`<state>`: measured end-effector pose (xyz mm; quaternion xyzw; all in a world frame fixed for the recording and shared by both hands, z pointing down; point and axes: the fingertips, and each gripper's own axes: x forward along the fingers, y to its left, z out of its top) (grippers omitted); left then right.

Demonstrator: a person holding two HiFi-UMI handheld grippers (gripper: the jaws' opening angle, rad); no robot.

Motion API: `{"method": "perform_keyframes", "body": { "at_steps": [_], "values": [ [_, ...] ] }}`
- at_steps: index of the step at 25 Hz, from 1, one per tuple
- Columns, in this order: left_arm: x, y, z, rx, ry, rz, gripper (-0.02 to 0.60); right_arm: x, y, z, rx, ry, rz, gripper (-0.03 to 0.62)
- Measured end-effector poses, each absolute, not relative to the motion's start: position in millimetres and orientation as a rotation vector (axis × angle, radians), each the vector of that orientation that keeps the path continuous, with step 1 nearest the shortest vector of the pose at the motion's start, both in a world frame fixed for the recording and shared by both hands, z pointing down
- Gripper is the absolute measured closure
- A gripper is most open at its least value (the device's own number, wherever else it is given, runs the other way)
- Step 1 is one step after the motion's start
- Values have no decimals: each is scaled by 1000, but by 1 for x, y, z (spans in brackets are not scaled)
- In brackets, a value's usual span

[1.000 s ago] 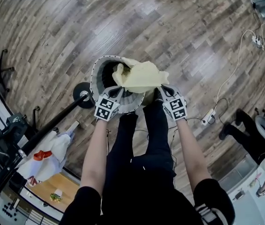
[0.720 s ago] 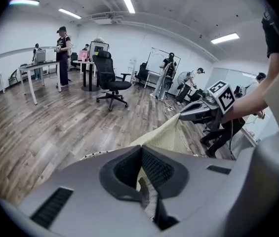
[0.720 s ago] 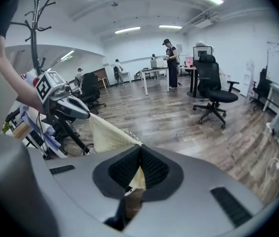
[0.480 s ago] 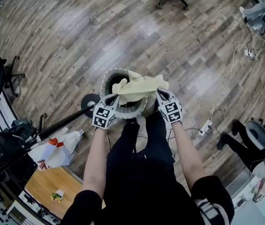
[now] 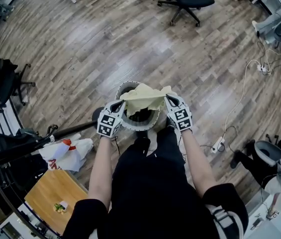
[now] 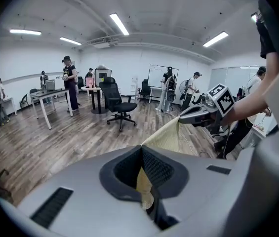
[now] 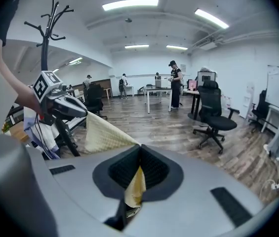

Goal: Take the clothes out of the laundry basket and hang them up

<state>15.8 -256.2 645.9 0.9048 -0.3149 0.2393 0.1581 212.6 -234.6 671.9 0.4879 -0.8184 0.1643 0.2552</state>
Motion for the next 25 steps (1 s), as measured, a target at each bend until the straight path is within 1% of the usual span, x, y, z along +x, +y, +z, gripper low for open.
{"method": "perform_keyframes", "body": {
  "at_steps": [5,18,25],
  "values": [
    [2,-263,602,2583,-994,531,560,200,-249,631,1311,-2285,365,586],
    [-39,-257,530,2523,-1417,489,560,151,-306,566,998,-2502,144,587],
    [-70,-234,498,2392,-1697,465,560,101,-331,534,788,-2628,17,587]
  ]
}}
